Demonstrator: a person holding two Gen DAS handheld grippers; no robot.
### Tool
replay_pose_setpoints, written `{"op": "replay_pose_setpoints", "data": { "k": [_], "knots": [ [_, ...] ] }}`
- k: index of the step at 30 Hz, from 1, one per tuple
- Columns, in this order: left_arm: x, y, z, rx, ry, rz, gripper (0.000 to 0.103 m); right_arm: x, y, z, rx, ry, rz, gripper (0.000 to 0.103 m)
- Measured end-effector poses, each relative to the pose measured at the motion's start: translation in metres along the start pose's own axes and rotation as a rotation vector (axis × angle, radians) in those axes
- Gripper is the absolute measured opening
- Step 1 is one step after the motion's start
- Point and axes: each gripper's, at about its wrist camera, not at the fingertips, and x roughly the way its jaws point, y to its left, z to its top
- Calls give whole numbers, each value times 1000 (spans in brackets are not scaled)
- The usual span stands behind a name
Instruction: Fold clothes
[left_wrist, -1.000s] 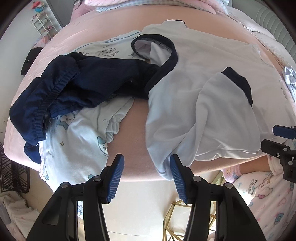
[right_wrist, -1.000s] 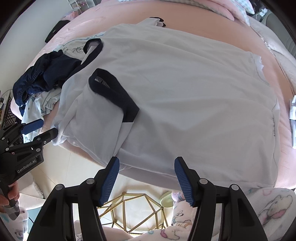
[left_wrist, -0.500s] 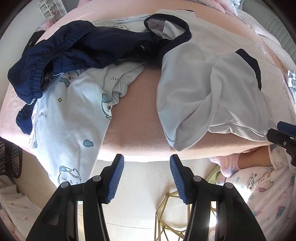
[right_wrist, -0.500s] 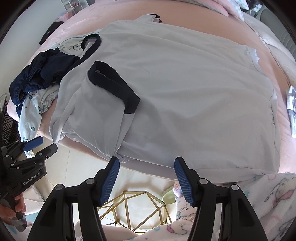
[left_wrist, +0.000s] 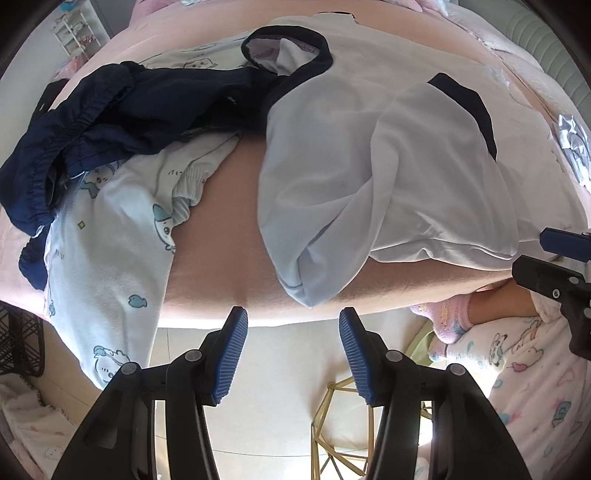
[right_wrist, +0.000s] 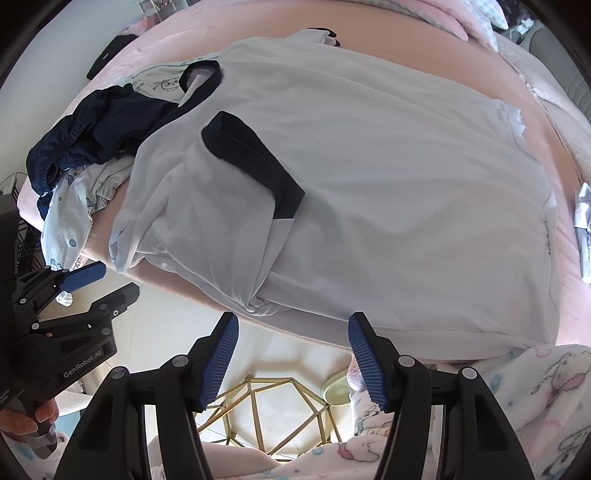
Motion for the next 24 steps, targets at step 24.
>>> {"op": "replay_pose_setpoints", "data": {
  "k": [24],
  "knots": [
    [-40,51,53,-160,-18,40,49,-3,-43,14,126,34,54,69]
  ]
}}
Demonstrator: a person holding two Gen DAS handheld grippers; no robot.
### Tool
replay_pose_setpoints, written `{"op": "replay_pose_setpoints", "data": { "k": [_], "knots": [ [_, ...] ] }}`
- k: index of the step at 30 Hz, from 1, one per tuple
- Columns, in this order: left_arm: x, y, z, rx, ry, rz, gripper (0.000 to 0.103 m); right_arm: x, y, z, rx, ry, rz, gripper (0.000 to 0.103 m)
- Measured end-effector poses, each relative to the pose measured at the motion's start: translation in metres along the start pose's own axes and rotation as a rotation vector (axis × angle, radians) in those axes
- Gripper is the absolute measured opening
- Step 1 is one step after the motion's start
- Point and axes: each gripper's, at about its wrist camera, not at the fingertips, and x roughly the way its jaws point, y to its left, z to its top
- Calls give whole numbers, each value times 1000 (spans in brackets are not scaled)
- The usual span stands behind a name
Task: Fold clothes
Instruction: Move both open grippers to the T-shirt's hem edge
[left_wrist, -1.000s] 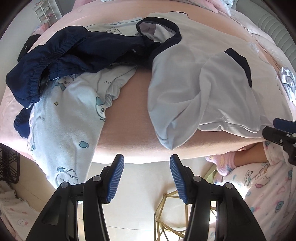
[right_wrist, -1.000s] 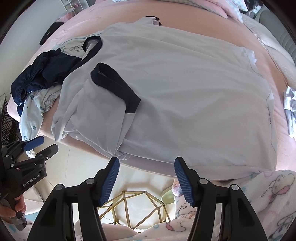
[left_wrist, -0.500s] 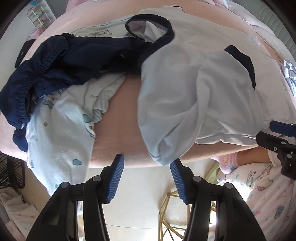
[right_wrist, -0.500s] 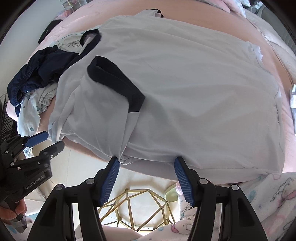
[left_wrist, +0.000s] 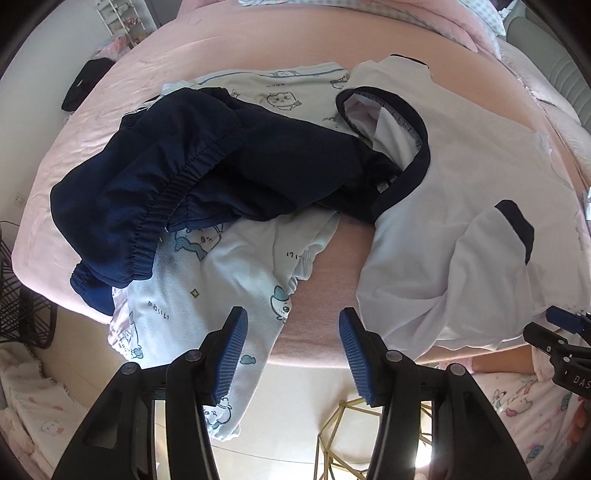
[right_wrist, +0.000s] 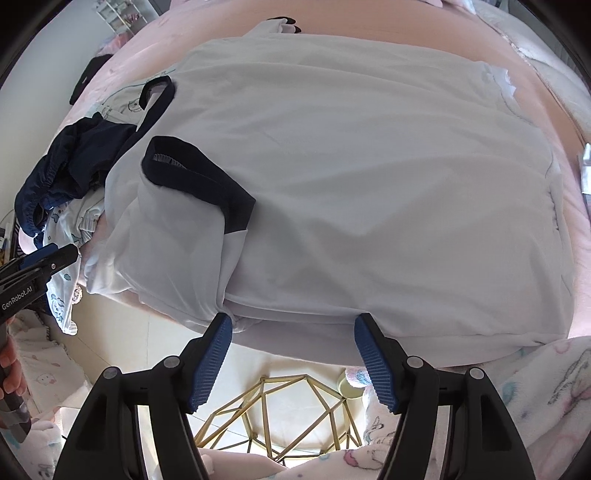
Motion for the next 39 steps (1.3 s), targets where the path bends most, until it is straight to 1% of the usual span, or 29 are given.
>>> {"op": "replay_pose_setpoints", "data": {
  "k": [2,4,5,7,9,11,15,18,25,28,31,35,39],
  "knots": [
    [-6,0,5,8,-4,0,49,-6,-2,4,-2,-10,10,69],
    [-13,7,12,22,-9,19,49,-12,-7,10,3,-17,26,69],
    [-15,4,20,29,-9,34,49,-14,-8,13,5,-20,27,69],
    [-12,9,35,39,-5,49,49,-15,-12,21,7,-22,17,69],
    [-9,8,37,56,14,48,50,-13,-14,22,16,-13,5,69],
    [-2,0,38,82,41,42,55,-13,-25,34,31,0,7,69],
    [-1,-18,47,141,58,45,56,-16,-36,44,47,11,6,69],
    [-5,-29,53,169,59,30,56,-19,-41,52,39,12,-8,69],
    [-6,-38,78,163,49,30,56,-30,-41,77,-33,-17,-28,69],
    [-6,-42,90,171,44,44,56,-24,-24,91,-56,-16,-28,69],
    [-5,-44,106,171,30,61,56,-20,-14,101,-71,-15,-9,69],
    [-1,-44,135,150,30,43,56,-21,-16,130,-91,-25,3,69],
    [6,-47,167,138,34,17,56,-11,-10,167,-93,-33,19,69]
  ]
}}
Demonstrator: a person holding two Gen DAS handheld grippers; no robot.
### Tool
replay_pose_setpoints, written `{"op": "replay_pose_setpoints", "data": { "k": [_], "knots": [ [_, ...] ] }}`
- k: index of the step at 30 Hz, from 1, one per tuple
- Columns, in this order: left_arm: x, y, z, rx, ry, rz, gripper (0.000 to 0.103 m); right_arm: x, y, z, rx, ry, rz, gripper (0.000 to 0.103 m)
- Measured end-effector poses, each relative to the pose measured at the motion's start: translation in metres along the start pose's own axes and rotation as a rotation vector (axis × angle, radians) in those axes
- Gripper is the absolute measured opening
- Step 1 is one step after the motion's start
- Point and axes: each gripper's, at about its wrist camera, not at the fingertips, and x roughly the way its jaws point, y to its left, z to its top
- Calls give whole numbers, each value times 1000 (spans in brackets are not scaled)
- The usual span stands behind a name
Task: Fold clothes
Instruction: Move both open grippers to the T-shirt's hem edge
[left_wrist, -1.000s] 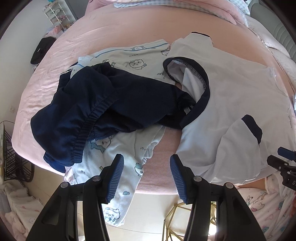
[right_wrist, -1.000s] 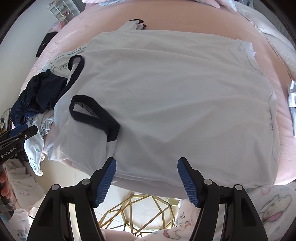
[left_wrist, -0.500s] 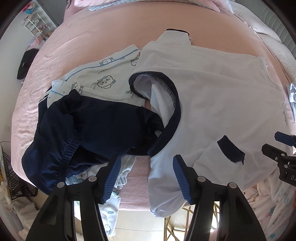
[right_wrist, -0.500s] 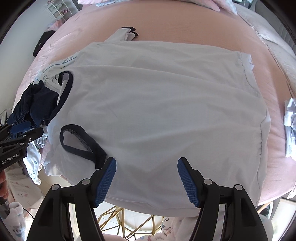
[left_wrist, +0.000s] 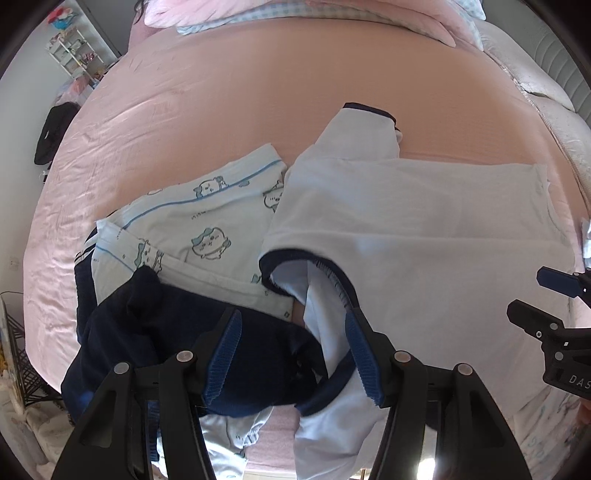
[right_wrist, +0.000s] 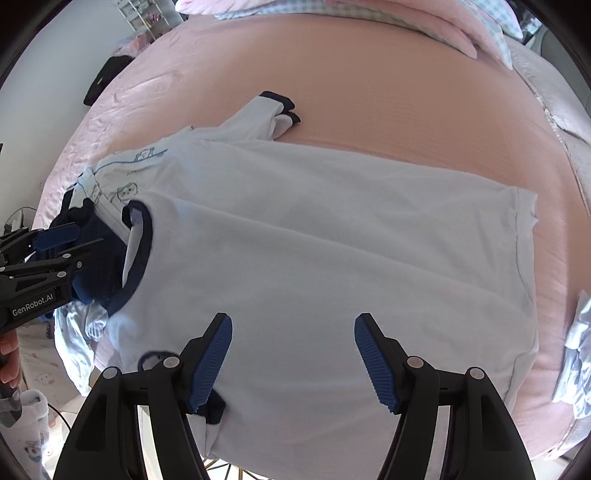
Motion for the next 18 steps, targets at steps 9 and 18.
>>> {"op": "replay_pose_setpoints", "data": {
  "k": [9,18],
  "knots": [
    [25,-17,66,36,42,-38,72,18,3,72,-30,-16,12,69],
    [51,-13,125,19,65,2,72,43,-29,119,65,12,130,69]
  ]
}}
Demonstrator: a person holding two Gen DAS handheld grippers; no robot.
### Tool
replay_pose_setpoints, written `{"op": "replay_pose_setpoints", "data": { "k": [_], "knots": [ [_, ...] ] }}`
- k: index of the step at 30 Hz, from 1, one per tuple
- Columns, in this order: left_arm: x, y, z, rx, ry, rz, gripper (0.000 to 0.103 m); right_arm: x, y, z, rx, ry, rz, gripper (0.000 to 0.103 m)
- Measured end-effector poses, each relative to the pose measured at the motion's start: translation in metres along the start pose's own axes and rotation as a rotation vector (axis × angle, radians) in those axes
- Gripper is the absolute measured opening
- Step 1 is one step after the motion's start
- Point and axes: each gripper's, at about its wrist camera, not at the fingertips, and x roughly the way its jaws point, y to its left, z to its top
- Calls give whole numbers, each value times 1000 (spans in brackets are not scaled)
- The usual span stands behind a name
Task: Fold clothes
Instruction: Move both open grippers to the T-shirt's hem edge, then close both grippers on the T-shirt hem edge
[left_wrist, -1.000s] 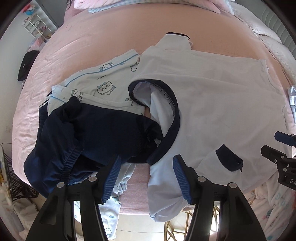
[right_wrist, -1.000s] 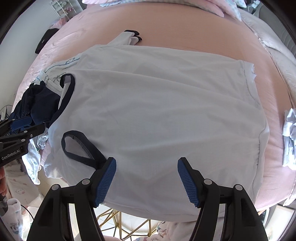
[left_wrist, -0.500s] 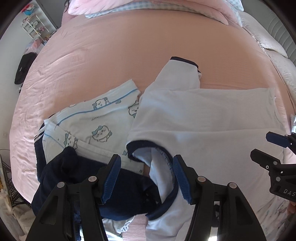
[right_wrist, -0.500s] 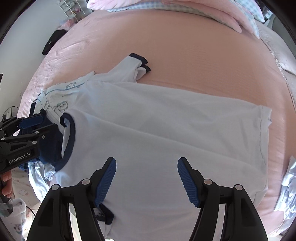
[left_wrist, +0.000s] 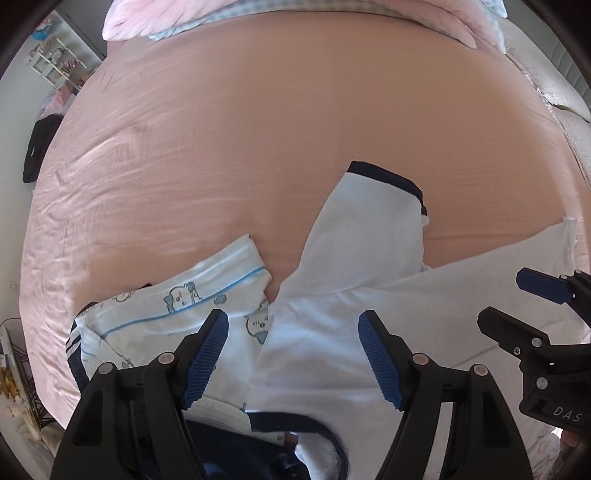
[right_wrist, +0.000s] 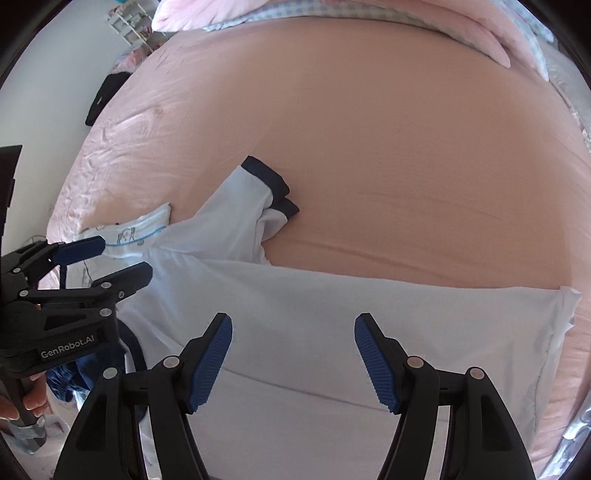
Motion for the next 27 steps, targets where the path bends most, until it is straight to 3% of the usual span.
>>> {"op": "replay_pose_setpoints", "data": {
  "k": [12,18,24,27],
  "knots": [
    [62,18,53,-149,104,-89,72,27,-47,46,319,3,217,69],
    [88,25,58,-250,175,-255,72,50,-54,55,393,52,318,69],
    [85,19,57,-253,114,-255,71,64,-59,59,484,58,356,71],
    [81,11,53,-207,74,-216,45,69,-55,62,482,61,322,71]
  ]
}}
